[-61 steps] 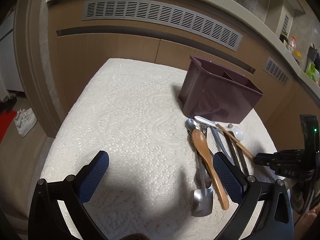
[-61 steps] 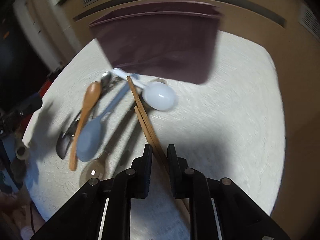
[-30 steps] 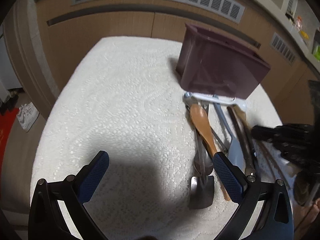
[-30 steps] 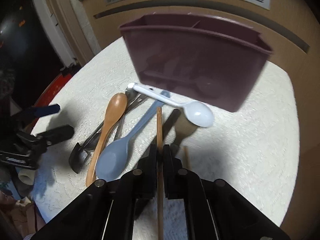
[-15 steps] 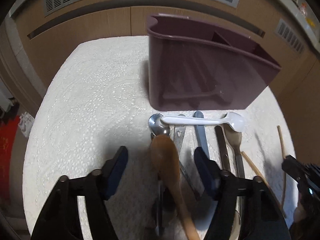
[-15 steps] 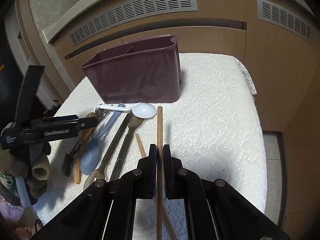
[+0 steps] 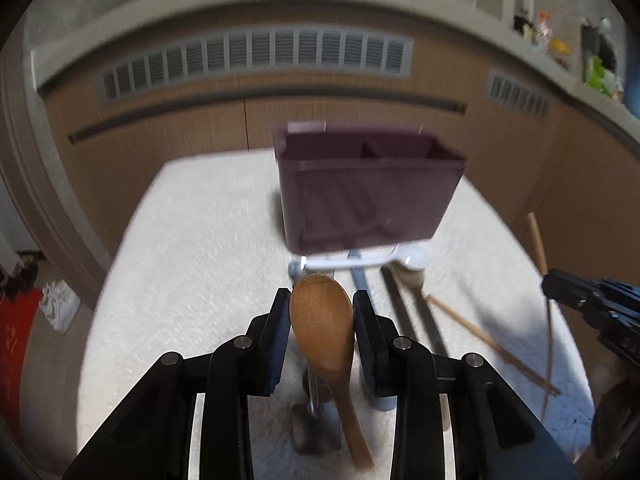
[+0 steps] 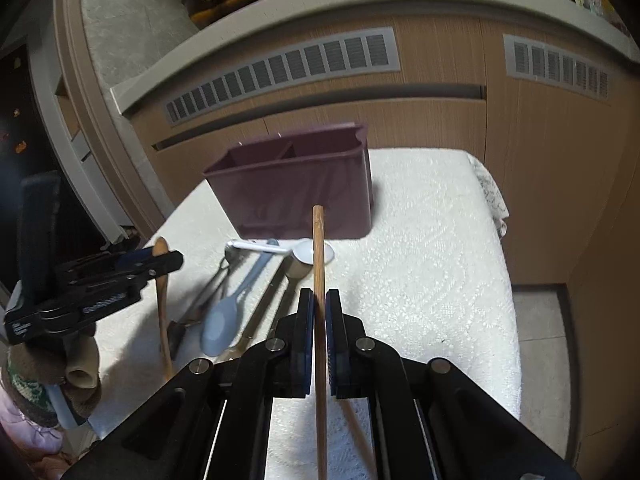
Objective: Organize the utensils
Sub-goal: 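Lift both utensils, lower them into the maroon caddy and open both grippers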
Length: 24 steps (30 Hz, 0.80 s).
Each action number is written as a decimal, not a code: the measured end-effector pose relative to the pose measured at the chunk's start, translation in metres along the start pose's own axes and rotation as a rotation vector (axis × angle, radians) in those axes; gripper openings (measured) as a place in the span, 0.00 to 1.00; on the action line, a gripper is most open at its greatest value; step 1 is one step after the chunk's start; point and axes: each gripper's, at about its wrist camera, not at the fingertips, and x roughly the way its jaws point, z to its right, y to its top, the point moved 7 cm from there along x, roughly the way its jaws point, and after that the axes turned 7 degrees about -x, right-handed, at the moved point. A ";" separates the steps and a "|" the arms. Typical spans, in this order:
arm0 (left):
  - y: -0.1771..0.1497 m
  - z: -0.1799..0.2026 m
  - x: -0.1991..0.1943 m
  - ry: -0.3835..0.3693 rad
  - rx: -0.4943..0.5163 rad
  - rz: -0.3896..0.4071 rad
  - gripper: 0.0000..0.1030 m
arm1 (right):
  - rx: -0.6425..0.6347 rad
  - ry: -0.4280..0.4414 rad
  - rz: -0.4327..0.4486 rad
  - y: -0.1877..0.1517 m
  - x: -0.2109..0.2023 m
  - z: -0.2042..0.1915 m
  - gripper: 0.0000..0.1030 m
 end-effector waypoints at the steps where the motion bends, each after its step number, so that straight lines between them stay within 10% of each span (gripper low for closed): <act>1: 0.005 0.002 -0.011 -0.011 0.007 0.031 0.31 | -0.004 -0.004 0.011 0.003 -0.005 -0.003 0.06; 8: 0.072 0.016 -0.060 -0.085 0.025 0.190 0.31 | -0.023 -0.015 0.128 0.052 -0.040 -0.016 0.06; 16: 0.208 0.022 -0.095 -0.115 0.074 0.424 0.31 | -0.155 -0.116 0.332 0.201 -0.073 -0.024 0.06; 24: 0.240 0.007 -0.024 -0.136 0.044 0.374 0.31 | -0.161 -0.127 0.250 0.232 -0.011 -0.014 0.06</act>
